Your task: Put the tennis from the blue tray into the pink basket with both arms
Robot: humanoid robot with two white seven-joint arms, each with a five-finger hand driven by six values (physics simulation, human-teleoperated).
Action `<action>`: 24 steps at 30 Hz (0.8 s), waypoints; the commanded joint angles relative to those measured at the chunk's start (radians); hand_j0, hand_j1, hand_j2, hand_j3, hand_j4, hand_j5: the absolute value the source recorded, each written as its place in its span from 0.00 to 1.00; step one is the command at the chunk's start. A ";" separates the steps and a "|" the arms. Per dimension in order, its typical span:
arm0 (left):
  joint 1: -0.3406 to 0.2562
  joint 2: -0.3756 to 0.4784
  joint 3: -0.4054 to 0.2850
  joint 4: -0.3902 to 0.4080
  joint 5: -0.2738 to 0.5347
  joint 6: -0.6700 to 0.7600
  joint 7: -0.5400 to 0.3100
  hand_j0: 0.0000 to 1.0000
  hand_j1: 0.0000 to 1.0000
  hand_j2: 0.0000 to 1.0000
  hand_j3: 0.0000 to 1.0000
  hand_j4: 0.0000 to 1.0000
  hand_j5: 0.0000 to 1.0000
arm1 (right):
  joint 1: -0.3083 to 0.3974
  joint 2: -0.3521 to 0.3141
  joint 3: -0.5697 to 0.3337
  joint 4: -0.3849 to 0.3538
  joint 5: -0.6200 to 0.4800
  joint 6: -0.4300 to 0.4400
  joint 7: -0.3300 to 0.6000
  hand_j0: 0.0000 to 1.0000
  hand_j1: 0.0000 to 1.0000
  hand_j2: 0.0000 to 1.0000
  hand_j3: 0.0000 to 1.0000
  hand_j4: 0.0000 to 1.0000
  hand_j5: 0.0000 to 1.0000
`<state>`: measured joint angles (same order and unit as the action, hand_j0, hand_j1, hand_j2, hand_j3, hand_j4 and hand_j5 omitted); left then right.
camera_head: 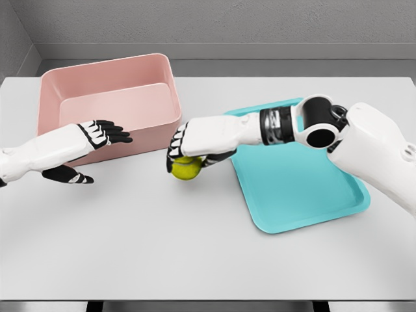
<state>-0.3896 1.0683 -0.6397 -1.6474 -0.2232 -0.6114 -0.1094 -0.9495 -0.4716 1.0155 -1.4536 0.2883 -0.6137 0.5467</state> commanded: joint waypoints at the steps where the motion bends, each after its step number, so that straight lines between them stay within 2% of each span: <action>1: 0.000 0.001 0.000 0.000 0.007 0.001 0.001 1.00 1.00 1.00 1.00 1.00 1.00 | 0.000 0.011 0.008 0.012 -0.004 0.003 0.002 0.66 0.66 0.66 0.66 0.66 0.66; 12: -0.002 -0.002 -0.005 0.000 0.011 0.001 0.001 1.00 1.00 1.00 1.00 1.00 1.00 | 0.005 0.025 0.045 0.032 -0.004 0.003 0.009 0.66 0.66 0.66 0.66 0.66 0.66; 13: -0.003 -0.004 -0.005 0.000 0.013 0.001 0.001 1.00 1.00 1.00 1.00 1.00 1.00 | 0.003 0.025 0.043 0.038 -0.004 0.003 0.009 0.71 0.71 0.71 0.71 0.71 0.71; 14: -0.003 -0.004 -0.005 0.000 0.013 0.001 0.002 1.00 1.00 1.00 1.00 1.00 1.00 | 0.002 0.025 0.041 0.045 -0.004 0.003 0.007 0.86 0.86 0.86 0.86 0.86 0.86; 17: -0.003 -0.007 -0.006 0.000 0.015 0.001 0.002 1.00 1.00 1.00 1.00 1.00 1.00 | 0.002 0.027 0.041 0.047 -0.004 0.003 0.007 0.88 0.88 0.88 0.88 0.88 0.88; 18: -0.003 -0.007 -0.008 0.000 0.015 0.001 0.002 1.00 1.00 1.00 1.00 1.00 1.00 | 0.002 0.027 0.041 0.047 -0.004 0.003 0.007 0.97 0.97 0.97 0.97 0.97 0.97; 24: -0.006 -0.008 -0.009 -0.002 0.053 0.001 0.002 1.00 1.00 1.00 1.00 1.00 1.00 | -0.009 0.016 0.040 0.038 -0.006 0.003 -0.004 0.99 0.99 0.99 0.99 0.99 0.99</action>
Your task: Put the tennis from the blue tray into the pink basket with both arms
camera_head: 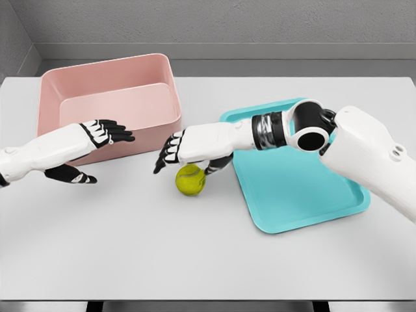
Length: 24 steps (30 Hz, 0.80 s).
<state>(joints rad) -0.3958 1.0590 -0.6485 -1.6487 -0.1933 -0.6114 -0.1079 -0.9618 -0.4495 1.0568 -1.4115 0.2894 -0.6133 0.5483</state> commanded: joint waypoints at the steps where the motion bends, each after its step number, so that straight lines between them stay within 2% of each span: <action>1: -0.002 -0.001 0.000 0.000 0.037 0.001 0.002 1.00 1.00 1.00 1.00 1.00 1.00 | 0.000 -0.011 -0.004 -0.007 -0.007 0.002 -0.007 0.99 0.99 0.99 0.99 0.99 0.99; 3: -0.003 -0.013 -0.002 0.000 0.052 0.001 0.001 1.00 1.00 1.00 1.00 1.00 1.00 | -0.021 -0.072 -0.011 -0.044 -0.016 0.002 -0.013 0.99 0.99 0.99 0.99 0.99 0.99; 4: -0.008 -0.034 -0.002 0.001 0.057 0.001 0.001 1.00 1.00 1.00 1.00 1.00 1.00 | -0.037 -0.115 -0.012 -0.060 -0.019 0.002 -0.045 0.99 0.99 0.99 0.99 0.99 0.99; 6: -0.014 -0.066 -0.002 0.001 0.060 0.001 -0.004 1.00 1.00 1.00 1.00 1.00 1.00 | -0.061 -0.228 -0.024 -0.064 -0.026 0.002 -0.096 1.00 1.00 1.00 1.00 1.00 1.00; 8: -0.017 -0.105 -0.003 0.001 0.060 0.001 -0.007 1.00 1.00 1.00 1.00 1.00 1.00 | -0.064 -0.363 -0.024 -0.072 -0.058 0.002 -0.107 1.00 1.00 1.00 1.00 1.00 1.00; 10: -0.018 -0.129 -0.005 0.001 0.060 0.001 -0.009 1.00 1.00 1.00 1.00 1.00 1.00 | -0.061 -0.442 -0.024 -0.072 -0.058 0.002 -0.107 1.00 1.00 1.00 1.00 1.00 1.00; 11: -0.029 -0.149 -0.011 0.003 0.057 0.001 -0.010 1.00 1.00 1.00 1.00 1.00 1.00 | -0.057 -0.459 -0.023 -0.072 -0.058 0.002 -0.105 1.00 1.00 1.00 1.00 1.00 1.00; 13: -0.075 -0.174 -0.075 0.003 0.051 0.001 -0.012 1.00 1.00 1.00 1.00 1.00 1.00 | -0.051 -0.492 -0.021 -0.073 -0.058 0.002 -0.103 1.00 1.00 1.00 1.00 1.00 1.00; 15: -0.091 -0.185 -0.094 0.003 0.049 0.001 -0.047 1.00 1.00 1.00 1.00 1.00 1.00 | -0.049 -0.529 -0.024 -0.110 -0.058 0.002 -0.105 1.00 1.00 1.00 1.00 1.00 1.00; 19: -0.190 -0.198 -0.223 0.009 0.046 0.001 -0.047 1.00 1.00 1.00 1.00 1.00 1.00 | -0.034 -0.528 -0.027 -0.115 -0.059 0.002 -0.105 1.00 1.00 1.00 1.00 1.00 1.00; 21: -0.262 -0.198 -0.330 0.013 0.048 0.001 -0.047 1.00 1.00 1.00 1.00 1.00 1.00 | -0.032 -0.526 -0.027 -0.115 -0.059 0.002 -0.105 1.00 1.00 1.00 1.00 1.00 1.00; 23: -0.278 -0.198 -0.358 0.016 0.051 0.001 -0.045 1.00 1.00 1.00 1.00 1.00 1.00 | -0.031 -0.522 -0.026 -0.115 -0.062 0.002 -0.105 1.00 1.00 1.00 1.00 1.00 1.00; 24: -0.304 -0.198 -0.401 0.024 0.058 0.001 -0.045 1.00 1.00 1.00 1.00 1.00 1.00 | -0.031 -0.525 -0.026 -0.115 -0.065 0.002 -0.105 1.00 1.00 1.00 1.00 1.00 1.00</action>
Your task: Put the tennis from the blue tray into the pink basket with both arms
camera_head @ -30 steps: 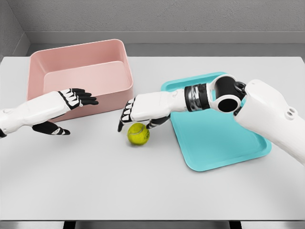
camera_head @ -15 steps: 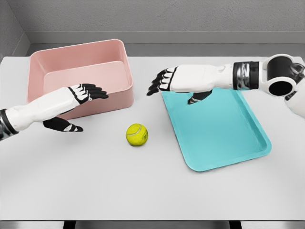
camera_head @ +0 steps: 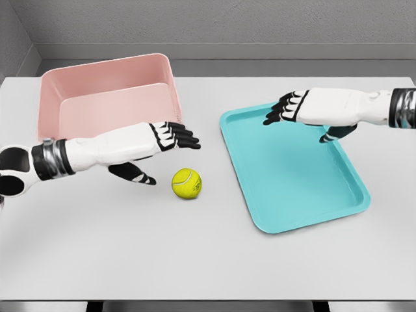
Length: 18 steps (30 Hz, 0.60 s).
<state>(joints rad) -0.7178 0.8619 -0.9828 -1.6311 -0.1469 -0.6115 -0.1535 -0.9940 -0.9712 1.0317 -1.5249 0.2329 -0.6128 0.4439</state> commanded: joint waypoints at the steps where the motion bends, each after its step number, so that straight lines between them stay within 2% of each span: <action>1: -0.003 -0.003 -0.094 0.016 0.021 0.001 0.000 1.00 1.00 1.00 1.00 1.00 1.00 | 0.002 -0.004 -0.001 0.000 -0.009 0.002 -0.001 1.00 1.00 1.00 1.00 1.00 1.00; 4: -0.011 -0.003 -0.125 0.034 0.050 0.001 -0.001 1.00 1.00 1.00 1.00 1.00 1.00 | 0.000 -0.012 -0.001 0.005 -0.010 0.002 -0.001 1.00 1.00 1.00 1.00 1.00 1.00; 10: -0.028 -0.020 -0.128 0.076 0.067 0.001 -0.032 1.00 1.00 1.00 1.00 1.00 1.00 | 0.002 -0.018 -0.001 0.008 -0.010 0.002 0.001 1.00 1.00 1.00 1.00 1.00 1.00; 13: -0.054 -0.043 -0.126 0.097 0.069 0.001 -0.146 1.00 1.00 1.00 1.00 1.00 1.00 | 0.002 -0.015 -0.001 0.008 -0.009 0.002 0.002 1.00 1.00 1.00 1.00 1.00 1.00; 16: -0.075 -0.066 -0.123 0.097 0.115 0.001 -0.256 1.00 1.00 1.00 1.00 1.00 1.00 | 0.002 -0.017 -0.001 0.006 -0.009 0.002 0.006 1.00 1.00 1.00 1.00 1.00 1.00; 18: -0.078 -0.078 -0.123 0.099 0.127 0.001 -0.281 1.00 1.00 1.00 1.00 1.00 1.00 | 0.002 -0.020 -0.001 0.006 -0.009 0.002 0.006 1.00 1.00 1.00 1.00 1.00 1.00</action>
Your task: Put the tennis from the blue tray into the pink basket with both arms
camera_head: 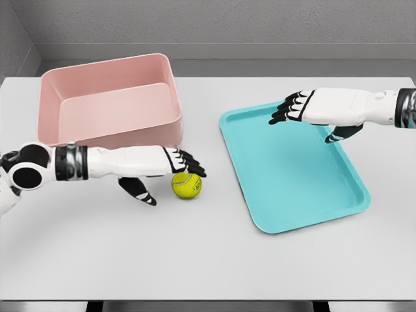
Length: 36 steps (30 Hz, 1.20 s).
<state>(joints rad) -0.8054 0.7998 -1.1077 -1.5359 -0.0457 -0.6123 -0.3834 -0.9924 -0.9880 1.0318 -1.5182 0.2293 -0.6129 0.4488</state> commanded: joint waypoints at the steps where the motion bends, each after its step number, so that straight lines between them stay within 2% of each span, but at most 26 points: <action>1: 0.000 -0.024 0.000 0.010 0.032 0.001 -0.052 1.00 1.00 1.00 1.00 1.00 1.00 | 0.000 -0.001 -0.001 0.000 -0.005 0.002 0.001 1.00 1.00 1.00 1.00 1.00 1.00; 9: -0.012 -0.062 0.011 0.053 0.109 0.001 -0.049 1.00 1.00 1.00 1.00 1.00 1.00 | 0.003 -0.014 -0.001 -0.026 -0.005 0.002 0.001 1.00 1.00 1.00 1.00 1.00 1.00; 12: -0.012 -0.073 0.016 0.086 0.107 0.001 -0.048 1.00 1.00 1.00 1.00 1.00 1.00 | 0.008 -0.015 -0.001 -0.025 -0.005 0.002 0.001 1.00 1.00 1.00 1.00 1.00 1.00; 22: -0.003 -0.094 0.014 0.115 0.102 0.001 -0.043 1.00 1.00 1.00 1.00 1.00 1.00 | 0.009 -0.014 -0.010 -0.026 -0.008 0.002 -0.001 1.00 1.00 1.00 1.00 1.00 1.00; 25: -0.001 -0.123 0.014 0.157 0.098 0.001 -0.043 1.00 1.00 1.00 1.00 1.00 1.00 | 0.009 -0.012 -0.009 -0.026 -0.011 0.002 -0.001 1.00 1.00 1.00 1.00 1.00 1.00; 36: 0.006 -0.133 -0.003 0.160 0.092 0.001 -0.043 1.00 1.00 1.00 1.00 1.00 1.00 | 0.009 -0.008 -0.010 -0.026 -0.013 0.002 -0.001 1.00 1.00 1.00 1.00 1.00 1.00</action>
<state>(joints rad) -0.7946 0.6712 -1.1091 -1.3768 0.0389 -0.6128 -0.4269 -0.9848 -0.9953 1.0226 -1.5447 0.2227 -0.6129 0.4484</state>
